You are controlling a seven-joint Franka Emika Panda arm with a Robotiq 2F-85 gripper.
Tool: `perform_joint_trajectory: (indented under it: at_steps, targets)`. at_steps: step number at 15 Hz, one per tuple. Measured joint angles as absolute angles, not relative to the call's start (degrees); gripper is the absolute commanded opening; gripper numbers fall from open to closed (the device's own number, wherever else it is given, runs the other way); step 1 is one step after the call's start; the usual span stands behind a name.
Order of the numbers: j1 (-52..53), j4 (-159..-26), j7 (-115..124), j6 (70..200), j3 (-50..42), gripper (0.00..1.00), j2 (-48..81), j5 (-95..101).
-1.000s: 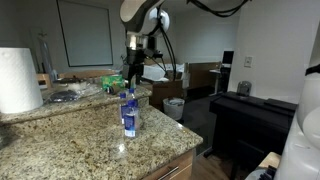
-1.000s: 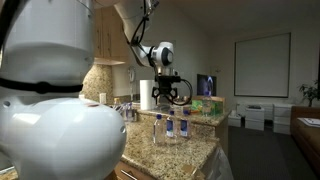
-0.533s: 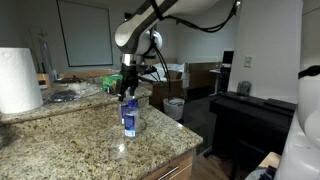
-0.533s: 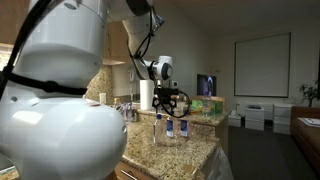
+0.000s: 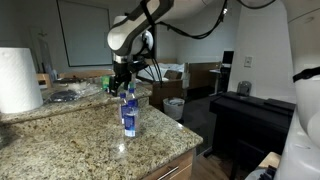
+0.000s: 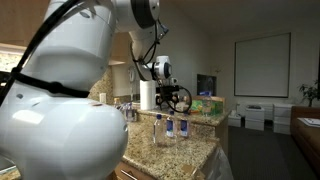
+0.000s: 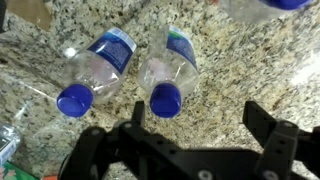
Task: Pick up the bottles from the counter and throw them in the bin
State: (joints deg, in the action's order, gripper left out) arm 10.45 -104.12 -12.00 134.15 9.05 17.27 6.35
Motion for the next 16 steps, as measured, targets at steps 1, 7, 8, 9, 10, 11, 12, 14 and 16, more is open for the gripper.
perform_joint_trajectory:
  at_steps: [1,7,8,9,10,11,12,14,16]
  targets:
    - [10.76,-103.21,-11.38,133.63,8.84,1.00,17.94,7.55]
    - [11.10,-99.14,-10.34,131.34,8.13,0.91,22.07,9.47]
    - [11.09,-98.60,-10.32,131.34,8.05,0.74,22.66,9.41]
    - [11.09,-98.09,-10.32,131.34,7.99,0.67,23.21,9.39]
    - [11.09,-97.61,-10.32,131.34,7.98,0.60,23.67,9.39]
    - [11.10,-97.20,-10.32,131.34,7.98,0.53,24.03,9.37]
    - [11.10,-96.83,-10.32,131.34,8.00,0.46,24.33,9.23]
    - [11.10,-96.36,-10.32,131.34,8.06,0.34,24.68,9.11]
    - [11.10,-96.10,-10.32,131.36,8.12,0.20,24.89,9.11]
